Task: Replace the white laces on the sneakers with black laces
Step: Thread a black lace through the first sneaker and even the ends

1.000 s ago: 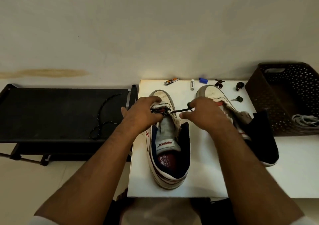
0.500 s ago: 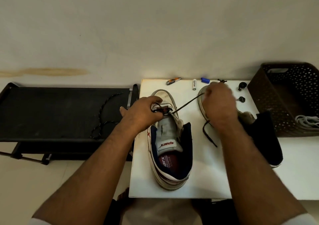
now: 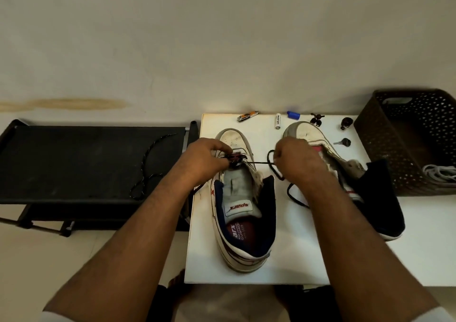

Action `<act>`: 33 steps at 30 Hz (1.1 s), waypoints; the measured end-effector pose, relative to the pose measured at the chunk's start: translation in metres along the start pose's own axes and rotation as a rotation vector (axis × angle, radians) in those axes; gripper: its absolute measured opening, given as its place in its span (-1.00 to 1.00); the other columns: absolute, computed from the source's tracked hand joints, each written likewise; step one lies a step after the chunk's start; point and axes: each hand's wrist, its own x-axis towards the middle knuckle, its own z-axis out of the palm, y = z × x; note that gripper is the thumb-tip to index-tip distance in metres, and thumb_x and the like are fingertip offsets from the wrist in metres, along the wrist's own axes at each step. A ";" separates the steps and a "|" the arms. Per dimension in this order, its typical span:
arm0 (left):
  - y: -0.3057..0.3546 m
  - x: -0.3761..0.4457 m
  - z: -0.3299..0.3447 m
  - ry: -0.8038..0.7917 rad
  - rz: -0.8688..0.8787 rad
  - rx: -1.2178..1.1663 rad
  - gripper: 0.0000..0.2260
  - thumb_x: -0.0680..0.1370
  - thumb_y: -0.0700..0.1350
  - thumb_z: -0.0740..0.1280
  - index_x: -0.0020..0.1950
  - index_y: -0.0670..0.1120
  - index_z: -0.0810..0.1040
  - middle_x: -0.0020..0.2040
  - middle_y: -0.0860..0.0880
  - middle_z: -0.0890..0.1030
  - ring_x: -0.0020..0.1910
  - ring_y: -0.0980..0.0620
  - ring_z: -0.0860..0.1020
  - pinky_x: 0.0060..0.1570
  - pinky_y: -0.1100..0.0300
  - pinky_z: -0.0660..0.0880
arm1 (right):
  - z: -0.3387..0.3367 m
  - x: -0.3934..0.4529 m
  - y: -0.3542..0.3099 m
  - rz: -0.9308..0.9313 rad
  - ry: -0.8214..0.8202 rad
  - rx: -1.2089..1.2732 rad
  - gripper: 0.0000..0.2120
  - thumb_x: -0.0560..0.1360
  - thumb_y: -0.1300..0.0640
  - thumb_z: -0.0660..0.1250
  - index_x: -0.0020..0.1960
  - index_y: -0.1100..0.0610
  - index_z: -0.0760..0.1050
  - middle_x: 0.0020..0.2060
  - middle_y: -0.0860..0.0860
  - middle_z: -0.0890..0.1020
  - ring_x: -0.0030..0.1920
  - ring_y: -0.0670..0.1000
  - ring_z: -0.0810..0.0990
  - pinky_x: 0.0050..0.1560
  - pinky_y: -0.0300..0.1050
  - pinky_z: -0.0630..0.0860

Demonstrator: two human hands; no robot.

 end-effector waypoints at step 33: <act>0.007 0.022 0.023 0.135 0.076 0.217 -0.89 0.50 -0.09 0.44 -0.08 -0.12 0.71 -0.02 -0.04 0.60 -0.05 0.05 0.53 -0.13 0.23 0.35 | 0.010 -0.005 -0.031 -0.079 -0.081 0.213 -0.80 0.55 0.20 0.30 0.14 0.21 0.57 0.10 0.15 0.62 0.11 0.12 0.57 0.12 -0.10 0.46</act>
